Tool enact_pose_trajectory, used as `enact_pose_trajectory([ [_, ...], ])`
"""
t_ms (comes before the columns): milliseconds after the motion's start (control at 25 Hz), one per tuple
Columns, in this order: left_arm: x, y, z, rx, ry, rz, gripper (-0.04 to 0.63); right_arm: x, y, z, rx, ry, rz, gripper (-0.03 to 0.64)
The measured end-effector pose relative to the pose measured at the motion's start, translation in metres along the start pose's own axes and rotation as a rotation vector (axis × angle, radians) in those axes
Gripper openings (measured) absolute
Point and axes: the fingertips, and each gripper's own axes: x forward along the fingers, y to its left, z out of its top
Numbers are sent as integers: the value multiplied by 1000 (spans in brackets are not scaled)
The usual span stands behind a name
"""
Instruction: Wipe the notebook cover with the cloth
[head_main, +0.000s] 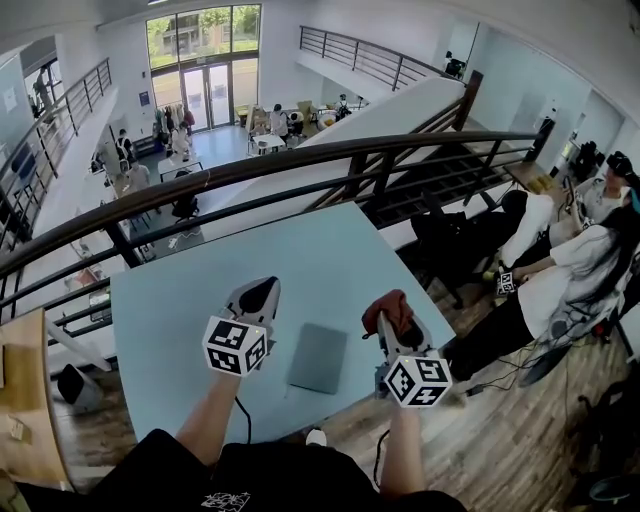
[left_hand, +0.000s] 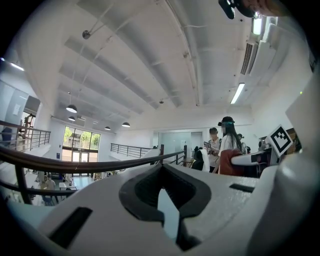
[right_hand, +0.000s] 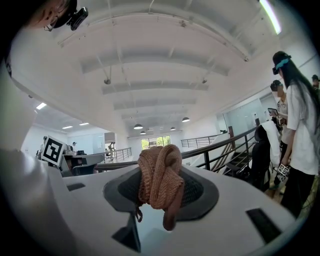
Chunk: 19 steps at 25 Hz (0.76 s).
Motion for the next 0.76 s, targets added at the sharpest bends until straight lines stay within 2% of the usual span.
enact_pose_trajectory([
  [760,1,-10,-14,6,27,-21,8,-3,-2,-12,-9,21,-5,161],
])
